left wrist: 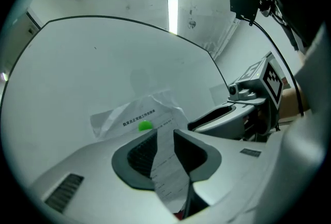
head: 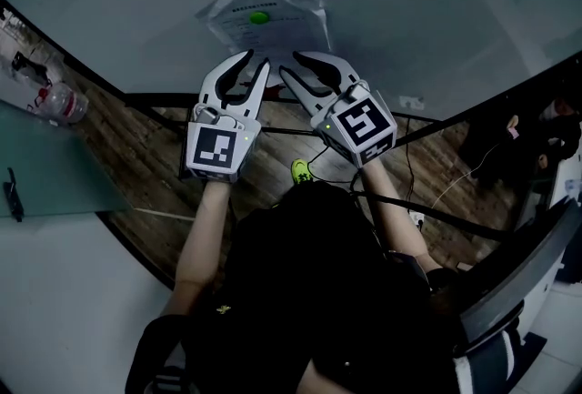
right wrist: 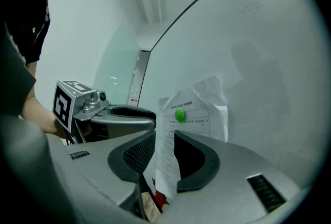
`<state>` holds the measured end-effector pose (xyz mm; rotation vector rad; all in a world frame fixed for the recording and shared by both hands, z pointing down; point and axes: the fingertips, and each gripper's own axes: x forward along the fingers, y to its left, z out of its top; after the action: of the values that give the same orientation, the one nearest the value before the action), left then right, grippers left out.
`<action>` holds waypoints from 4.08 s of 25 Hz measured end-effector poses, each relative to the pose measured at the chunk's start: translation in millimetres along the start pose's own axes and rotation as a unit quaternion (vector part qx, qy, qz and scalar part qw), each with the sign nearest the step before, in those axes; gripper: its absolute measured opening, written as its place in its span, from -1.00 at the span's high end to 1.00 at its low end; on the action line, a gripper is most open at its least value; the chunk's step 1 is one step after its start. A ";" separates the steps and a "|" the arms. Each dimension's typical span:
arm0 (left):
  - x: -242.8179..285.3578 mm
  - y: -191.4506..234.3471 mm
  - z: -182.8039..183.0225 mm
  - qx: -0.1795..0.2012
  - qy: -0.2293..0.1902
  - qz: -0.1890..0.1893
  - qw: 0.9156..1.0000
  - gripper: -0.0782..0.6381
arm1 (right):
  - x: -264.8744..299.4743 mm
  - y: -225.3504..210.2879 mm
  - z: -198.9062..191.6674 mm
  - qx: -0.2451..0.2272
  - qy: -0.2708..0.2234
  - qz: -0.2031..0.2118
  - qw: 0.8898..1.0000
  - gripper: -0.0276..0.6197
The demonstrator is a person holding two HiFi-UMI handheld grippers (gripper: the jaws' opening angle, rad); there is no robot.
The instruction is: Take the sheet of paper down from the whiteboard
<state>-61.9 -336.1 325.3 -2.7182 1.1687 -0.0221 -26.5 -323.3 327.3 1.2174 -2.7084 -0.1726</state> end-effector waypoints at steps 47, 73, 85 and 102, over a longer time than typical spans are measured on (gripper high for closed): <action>57.5 37.6 -2.5 0.092 0.049 0.111 0.988 0.21 | -3.5 -55.1 52.9 -0.167 0.040 -0.101 0.980 0.31; 60.9 37.4 1.1 0.152 0.041 0.170 0.973 0.33 | -3.3 -71.3 57.0 -0.177 0.059 -0.133 0.973 0.31; 61.2 36.5 0.5 0.146 0.034 0.173 0.973 0.38 | 2.2 -69.0 59.8 -0.201 0.061 -0.127 0.970 0.31; 60.4 36.5 -0.1 0.150 0.034 0.173 0.973 0.40 | 9.1 -74.6 68.3 -0.288 0.070 -0.154 0.943 0.73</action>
<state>-46.5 -404.3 315.6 -2.2424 1.5069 -0.2273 8.5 -377.0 248.4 1.3730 -2.0954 -0.8173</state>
